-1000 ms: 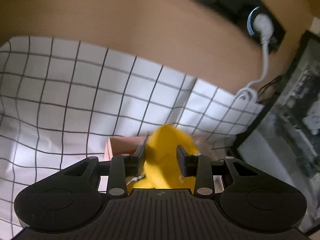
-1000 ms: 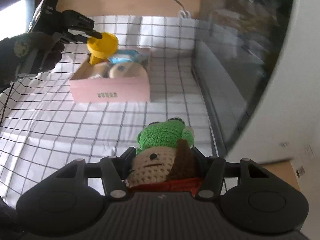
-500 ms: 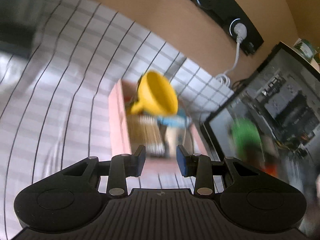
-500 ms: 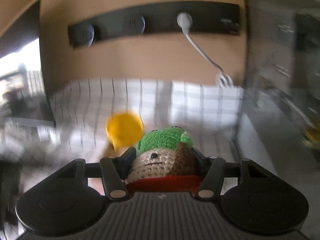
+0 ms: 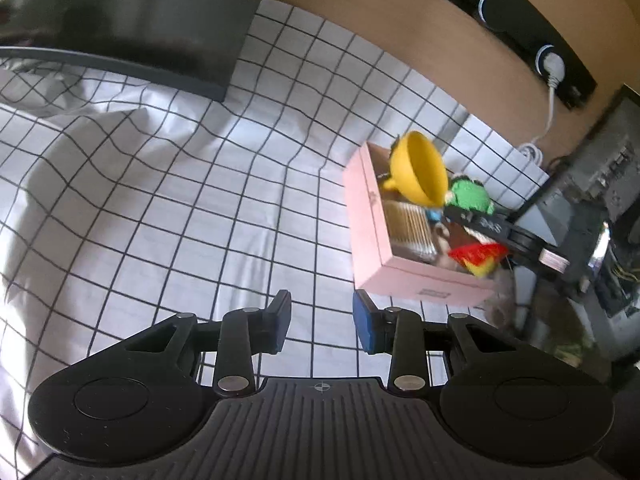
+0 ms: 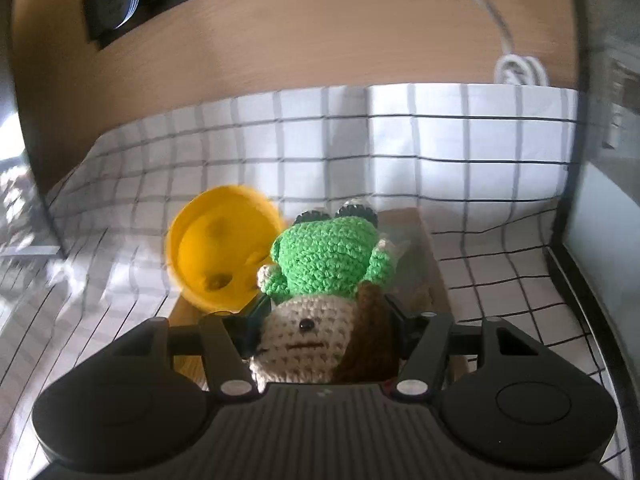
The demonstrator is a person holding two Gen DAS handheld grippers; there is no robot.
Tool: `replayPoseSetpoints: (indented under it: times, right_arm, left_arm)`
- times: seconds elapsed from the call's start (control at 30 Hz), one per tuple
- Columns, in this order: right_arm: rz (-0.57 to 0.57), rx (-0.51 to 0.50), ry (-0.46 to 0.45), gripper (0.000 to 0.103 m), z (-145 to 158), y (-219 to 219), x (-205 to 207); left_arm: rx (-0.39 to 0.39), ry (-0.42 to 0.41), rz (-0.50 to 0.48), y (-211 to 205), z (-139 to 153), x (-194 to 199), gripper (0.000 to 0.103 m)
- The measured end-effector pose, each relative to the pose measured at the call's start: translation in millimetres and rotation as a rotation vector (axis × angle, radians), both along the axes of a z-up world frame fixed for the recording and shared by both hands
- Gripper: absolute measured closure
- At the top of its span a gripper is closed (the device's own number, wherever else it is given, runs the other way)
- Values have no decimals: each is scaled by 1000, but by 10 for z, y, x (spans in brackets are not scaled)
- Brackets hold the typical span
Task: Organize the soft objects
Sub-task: 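Lower the frog doll into the pink box and open the right tool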
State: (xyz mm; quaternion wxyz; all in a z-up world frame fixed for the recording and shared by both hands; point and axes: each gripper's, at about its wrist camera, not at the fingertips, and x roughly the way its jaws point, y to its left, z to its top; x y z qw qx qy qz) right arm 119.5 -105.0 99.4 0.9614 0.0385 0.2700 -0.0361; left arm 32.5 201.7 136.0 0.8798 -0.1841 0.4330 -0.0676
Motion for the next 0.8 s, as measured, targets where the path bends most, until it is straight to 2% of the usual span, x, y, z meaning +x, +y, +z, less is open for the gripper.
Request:
replayPoseSetpoints:
  times: [0.07,0.17,0.27,0.3,0.33,0.43,0.67,0.8]
  right_arm:
    - [29,-46,19,36,64,9,-67]
    - [3,-123,-35,24,170,46,-255]
    - [-1,-131,-49,26,190,81,-346]
    - [9,-125,-25,39,166,105,-339]
    - [24,-102,-1,42,136,117,-315]
    - [-3,-72,-10,43,116,184,-240]
    - [-12,91,3,43,162,103,71]
    - [-1,139,29,38,112,38,47]
  left_arm:
    - [0,-5,-7,-14,7,14,66]
    - [4,-11,-36,-89,37,42,66]
    - [14,-20,-62,-174,67,60,66]
    - [11,-23,-69,-189,82,57,66]
    - [8,-25,-75,-199,85,52,66]
    - [10,-24,-83,-206,93,33,66]
    - [-2,5,-74,-106,34,-37,66]
    - [-3,29,-83,-59,-84,-62,66]
